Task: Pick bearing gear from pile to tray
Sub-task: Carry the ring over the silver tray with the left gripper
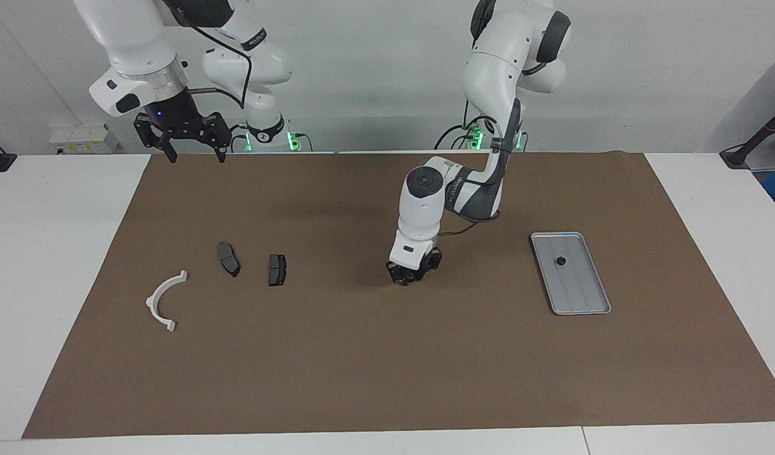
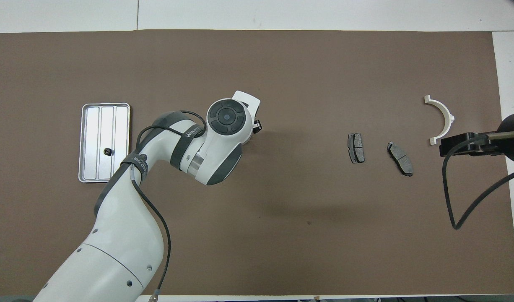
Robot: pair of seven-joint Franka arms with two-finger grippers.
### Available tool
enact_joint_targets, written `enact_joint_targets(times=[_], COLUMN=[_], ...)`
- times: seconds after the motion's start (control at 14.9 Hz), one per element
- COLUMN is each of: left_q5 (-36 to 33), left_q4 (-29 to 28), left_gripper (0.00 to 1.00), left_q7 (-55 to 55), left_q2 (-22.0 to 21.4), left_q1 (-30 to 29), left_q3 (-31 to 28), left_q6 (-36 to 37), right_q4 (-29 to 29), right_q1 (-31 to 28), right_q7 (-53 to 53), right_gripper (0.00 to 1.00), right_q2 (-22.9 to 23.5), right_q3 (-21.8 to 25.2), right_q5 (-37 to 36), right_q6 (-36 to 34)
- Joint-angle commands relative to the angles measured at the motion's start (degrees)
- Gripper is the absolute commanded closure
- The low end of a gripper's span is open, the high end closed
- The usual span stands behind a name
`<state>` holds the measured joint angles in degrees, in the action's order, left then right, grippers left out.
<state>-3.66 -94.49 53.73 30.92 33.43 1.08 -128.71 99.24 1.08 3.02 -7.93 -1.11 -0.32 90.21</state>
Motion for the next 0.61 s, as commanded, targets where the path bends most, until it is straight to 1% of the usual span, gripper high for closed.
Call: enact_joint_targets(times=[0.0, 0.07, 0.27, 0.4, 0.54], left_q5=[-1.27, -1.26, -1.09, -1.18, -1.18], left_q4=[6.75, 8.6, 8.45, 8.45, 8.45], left_gripper=[1.0, 1.0, 1.0, 1.0, 1.0], left_q7=[-3.78, -6.24, -15.37, -23.89, -33.38], left_q2=[-1.65, -2.44, -8.49, -10.78, -12.28], left_q1=[-5.11, -7.13, -13.89, -19.69, -25.84], left_q3=[-0.11, -0.11, -0.2, -0.46, -0.46], left_q6=[9.76, 12.4, 15.23, 18.39, 19.28], right_q4=[0.17, 0.17, 0.17, 0.17, 0.17], right_q1=[-1.17, -1.25, -1.25, -1.43, -1.52], right_q7=[-1.44, -1.44, -1.44, -1.44, -1.35], right_gripper=[0.0, 0.0, 0.0, 0.0, 0.0], right_q2=[-0.77, -0.77, -0.77, -0.77, -0.77], right_q3=[-0.91, -0.91, -0.91, -0.91, -0.91], right_q5=[0.67, 0.76, 0.76, 0.76, 0.76], right_q6=[0.05, 0.05, 0.23, 0.14, 0.23])
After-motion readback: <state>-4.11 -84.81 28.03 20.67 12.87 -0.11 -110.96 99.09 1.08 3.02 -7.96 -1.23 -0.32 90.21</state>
